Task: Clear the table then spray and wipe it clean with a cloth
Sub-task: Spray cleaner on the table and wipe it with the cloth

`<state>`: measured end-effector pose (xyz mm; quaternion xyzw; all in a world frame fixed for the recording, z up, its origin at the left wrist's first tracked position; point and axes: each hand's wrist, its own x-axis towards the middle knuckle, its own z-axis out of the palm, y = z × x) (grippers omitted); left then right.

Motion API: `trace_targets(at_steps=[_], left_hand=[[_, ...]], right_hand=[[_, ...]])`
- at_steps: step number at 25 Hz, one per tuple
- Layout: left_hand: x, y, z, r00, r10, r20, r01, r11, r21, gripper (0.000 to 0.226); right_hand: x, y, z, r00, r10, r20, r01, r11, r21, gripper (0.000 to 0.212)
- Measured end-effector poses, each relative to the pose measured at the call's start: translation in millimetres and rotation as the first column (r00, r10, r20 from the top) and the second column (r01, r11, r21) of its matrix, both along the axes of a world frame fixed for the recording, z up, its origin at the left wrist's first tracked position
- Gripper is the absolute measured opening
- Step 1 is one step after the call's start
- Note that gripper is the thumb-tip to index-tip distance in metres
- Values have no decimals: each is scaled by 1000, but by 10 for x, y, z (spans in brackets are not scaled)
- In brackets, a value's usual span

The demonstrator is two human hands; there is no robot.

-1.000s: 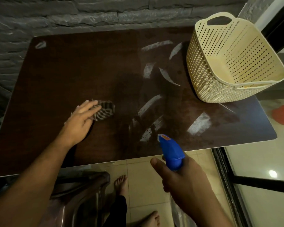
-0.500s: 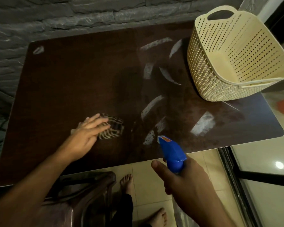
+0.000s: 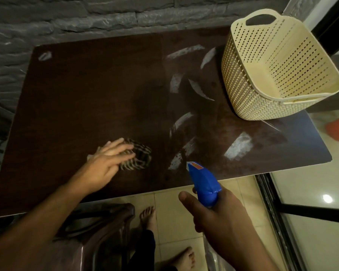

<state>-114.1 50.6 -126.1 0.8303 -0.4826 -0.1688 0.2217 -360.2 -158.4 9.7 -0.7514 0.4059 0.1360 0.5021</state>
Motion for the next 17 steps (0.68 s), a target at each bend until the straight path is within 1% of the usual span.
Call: trace_targets(at_steps=[1, 3, 4, 6, 7, 8, 9, 11, 12, 13, 14, 16, 17], left_hand=[[262, 11, -15, 994, 106, 14, -106, 994, 30, 59], [705, -378, -12, 948, 309, 70, -313, 948, 55, 60], [732, -693, 13, 935, 348, 72, -353, 934, 61, 59], [411, -1188, 37, 956, 291, 25, -292, 955, 56, 57], [137, -1235, 14, 978, 207, 14, -207, 977, 42, 55], [-137, -1137, -4, 993, 116, 15, -116, 993, 21, 54], [-352, -926, -1, 998, 62, -8, -62, 998, -5, 53], [-503, -358, 49, 998, 21, -58, -25, 998, -61, 53], [-389, -140, 87, 996, 42, -74, -46, 997, -54, 53], [-180, -37, 109, 991, 110, -73, -113, 993, -28, 54], [78, -52, 110, 975, 214, -61, -214, 977, 2, 54], [488, -406, 97, 917, 399, 2, -399, 916, 32, 54], [509, -664, 106, 907, 421, 7, -421, 906, 37, 53]], right_hand=[[-30, -7, 3, 1000, 2, 10, -1, 1000, -12, 36], [-74, -8, -3, 1000, 3, 20, -2, 1000, -27, 37], [-96, -6, -15, 1000, -1, 21, 1, 1000, -27, 36], [-137, 9, -38, 1000, -3, 10, 3, 1000, -12, 34], [-149, 17, -37, 1000, 2, 6, -2, 1000, 1, 34], [-159, 20, -23, 1000, 4, 5, -4, 1000, 18, 36], [-175, 15, -4, 1000, 5, 5, -5, 999, 34, 38], [-218, -14, 30, 1000, 7, 5, -7, 999, 46, 46], [-238, -33, 38, 1000, 5, 6, -5, 999, 44, 47], [-252, -46, 42, 1000, 0, 8, -1, 999, 38, 44], [-268, -53, 48, 1000, -8, 11, 8, 999, 31, 40], [-290, -57, 59, 1000, -15, 22, 15, 1000, 10, 32], [-296, -60, 57, 1000, -12, 26, 12, 1000, 0, 31]])
